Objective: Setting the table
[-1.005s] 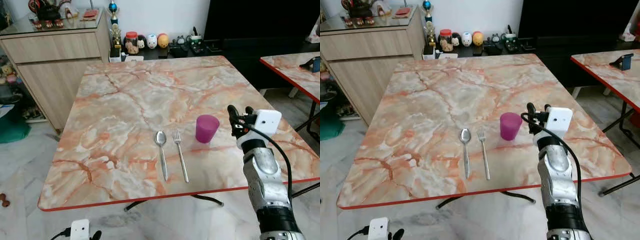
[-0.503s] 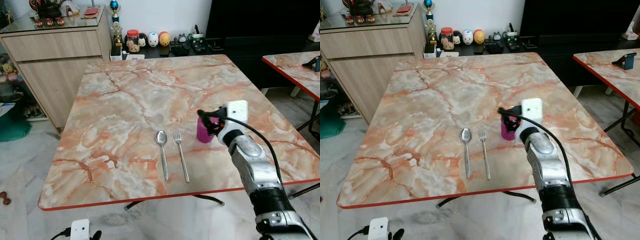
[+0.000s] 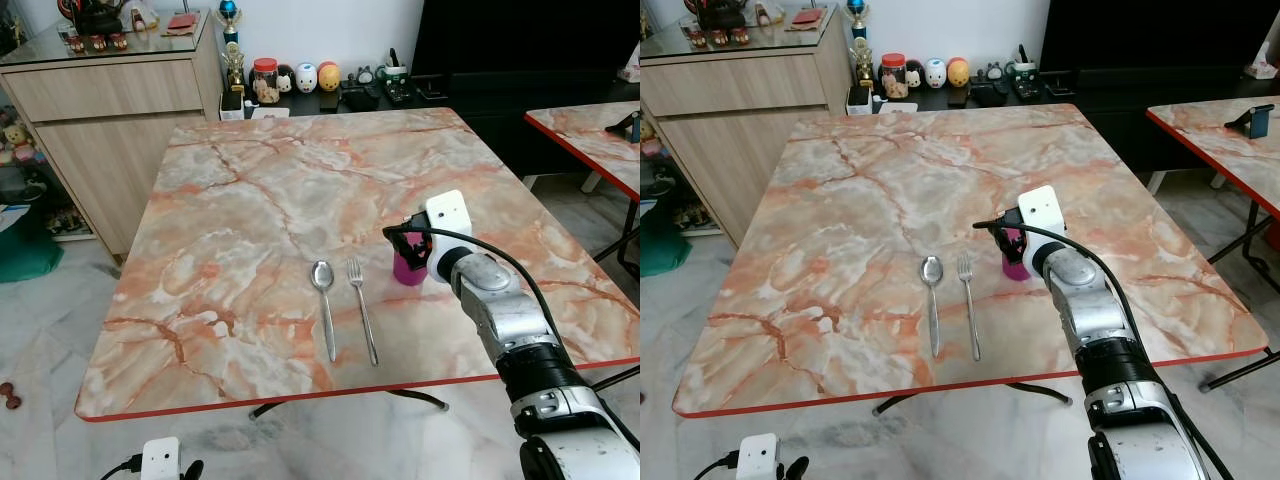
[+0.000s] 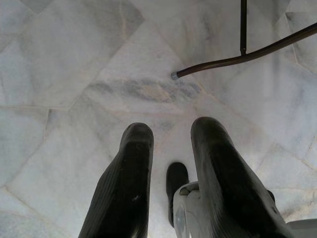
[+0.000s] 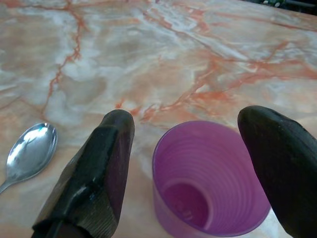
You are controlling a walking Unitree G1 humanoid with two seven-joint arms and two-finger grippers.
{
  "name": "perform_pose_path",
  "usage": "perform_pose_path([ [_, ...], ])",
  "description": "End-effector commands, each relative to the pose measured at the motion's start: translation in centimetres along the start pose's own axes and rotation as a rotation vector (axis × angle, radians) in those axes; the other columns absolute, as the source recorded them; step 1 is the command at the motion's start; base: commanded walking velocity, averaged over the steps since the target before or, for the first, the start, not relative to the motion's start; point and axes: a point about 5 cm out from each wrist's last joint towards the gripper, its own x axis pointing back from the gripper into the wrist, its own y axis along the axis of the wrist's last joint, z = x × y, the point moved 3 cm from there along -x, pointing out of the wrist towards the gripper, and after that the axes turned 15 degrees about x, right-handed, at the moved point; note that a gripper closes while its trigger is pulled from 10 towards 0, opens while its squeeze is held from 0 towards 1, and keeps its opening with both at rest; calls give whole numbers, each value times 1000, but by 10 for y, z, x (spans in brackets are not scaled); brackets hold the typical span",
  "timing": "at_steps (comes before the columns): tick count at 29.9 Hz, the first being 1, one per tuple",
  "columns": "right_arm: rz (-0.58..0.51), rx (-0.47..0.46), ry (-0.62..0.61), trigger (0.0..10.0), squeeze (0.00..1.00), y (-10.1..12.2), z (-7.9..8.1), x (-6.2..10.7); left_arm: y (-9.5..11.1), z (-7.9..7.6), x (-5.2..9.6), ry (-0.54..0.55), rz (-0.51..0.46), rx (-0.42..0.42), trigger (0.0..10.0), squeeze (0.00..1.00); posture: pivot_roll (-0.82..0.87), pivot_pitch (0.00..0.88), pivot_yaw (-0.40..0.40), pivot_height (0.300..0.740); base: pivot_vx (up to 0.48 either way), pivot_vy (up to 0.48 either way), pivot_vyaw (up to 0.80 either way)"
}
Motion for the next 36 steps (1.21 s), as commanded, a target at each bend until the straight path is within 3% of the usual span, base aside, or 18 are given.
perform_pose_path([
  [1, 5, 15, 36, 10000, 0, 3, 6, -1, -4, 4, 1, 16, 22, 3, 10000, 0, -81, 0, 13, 740, 0, 0, 0],
  [10, 35, 54, 119, 10000, 0, 1, 14, 0, -7, 3, 2, 15, 26, 6, 10000, 0, -77, 0, 7, 740, 0, 0, 0],
  [36, 131, 83, 117, 10000, 0, -14, 17, -1, -8, 3, 3, 16, 24, 8, 10000, 0, -75, 0, 6, 740, 0, 0, 0],
])
